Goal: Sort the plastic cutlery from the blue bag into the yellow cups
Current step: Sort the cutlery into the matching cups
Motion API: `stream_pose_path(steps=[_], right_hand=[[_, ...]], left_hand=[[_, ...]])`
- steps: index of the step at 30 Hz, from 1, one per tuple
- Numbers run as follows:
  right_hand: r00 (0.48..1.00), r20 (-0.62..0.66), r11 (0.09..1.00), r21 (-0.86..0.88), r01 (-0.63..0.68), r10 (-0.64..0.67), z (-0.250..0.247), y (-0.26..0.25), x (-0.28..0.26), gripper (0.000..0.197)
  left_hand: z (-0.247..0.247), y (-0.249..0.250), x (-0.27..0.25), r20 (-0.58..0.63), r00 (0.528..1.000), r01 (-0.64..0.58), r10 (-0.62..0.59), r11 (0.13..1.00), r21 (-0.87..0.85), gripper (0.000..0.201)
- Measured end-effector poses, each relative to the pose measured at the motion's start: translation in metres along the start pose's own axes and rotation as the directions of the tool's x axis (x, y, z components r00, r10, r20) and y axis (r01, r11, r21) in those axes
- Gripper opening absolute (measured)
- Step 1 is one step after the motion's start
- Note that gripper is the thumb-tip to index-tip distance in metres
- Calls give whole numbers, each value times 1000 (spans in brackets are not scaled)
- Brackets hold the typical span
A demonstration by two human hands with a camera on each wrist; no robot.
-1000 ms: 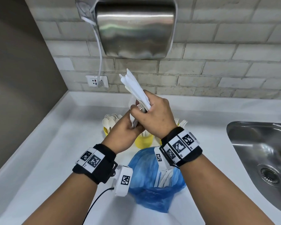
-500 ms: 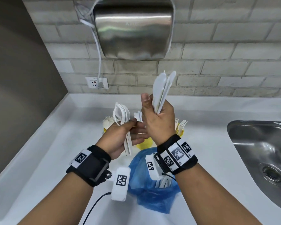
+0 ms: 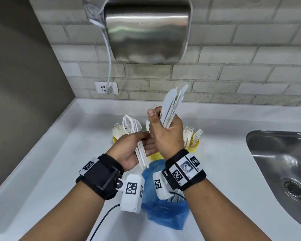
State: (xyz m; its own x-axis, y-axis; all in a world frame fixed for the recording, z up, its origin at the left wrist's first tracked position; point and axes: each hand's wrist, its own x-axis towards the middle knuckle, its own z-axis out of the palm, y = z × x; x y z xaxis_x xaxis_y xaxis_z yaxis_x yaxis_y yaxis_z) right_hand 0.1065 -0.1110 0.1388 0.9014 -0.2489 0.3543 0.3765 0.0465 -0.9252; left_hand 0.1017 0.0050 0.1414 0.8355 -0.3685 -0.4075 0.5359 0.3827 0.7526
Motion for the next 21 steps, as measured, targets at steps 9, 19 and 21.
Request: stream_pose_path(steps=[9,19,21], right_hand=[[997,-68,971,-236,-45,30,-9,16,8,47],[978,-64,944,-253,-209,199,-34,5,18,27],[970,-107,937,-255,-237,216,-43,5,22,28]], left_hand=[[-3,1,9,-67,996,-49,50,999,15,34],[-18,-3,12,-138,954,-217,266,930,295,29],[-25,-1,10,-173,920,-273,353,890,364,29]])
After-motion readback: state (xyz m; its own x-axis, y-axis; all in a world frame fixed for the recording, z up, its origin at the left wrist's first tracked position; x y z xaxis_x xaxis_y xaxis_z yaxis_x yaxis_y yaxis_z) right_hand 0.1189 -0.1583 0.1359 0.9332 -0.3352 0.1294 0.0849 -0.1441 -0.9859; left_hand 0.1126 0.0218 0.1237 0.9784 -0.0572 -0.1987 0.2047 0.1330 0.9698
